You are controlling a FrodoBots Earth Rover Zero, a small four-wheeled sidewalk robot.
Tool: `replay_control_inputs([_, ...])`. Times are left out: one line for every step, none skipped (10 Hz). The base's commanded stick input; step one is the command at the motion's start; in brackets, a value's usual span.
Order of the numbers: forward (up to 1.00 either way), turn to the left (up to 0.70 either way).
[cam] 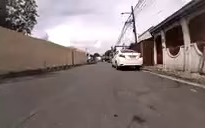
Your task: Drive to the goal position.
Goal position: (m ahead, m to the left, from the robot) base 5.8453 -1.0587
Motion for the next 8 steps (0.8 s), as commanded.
replay_control_inputs([0.70,0.00])
replay_control_inputs([0.70,0.00])
replay_control_inputs([0.70,0.00])
replay_control_inputs([0.70,0.00])
replay_control_inputs([0.70,0.00])
replay_control_inputs([0.70,0.00])
replay_control_inputs([0.70,0.00])
replay_control_inputs([0.70,0.00])
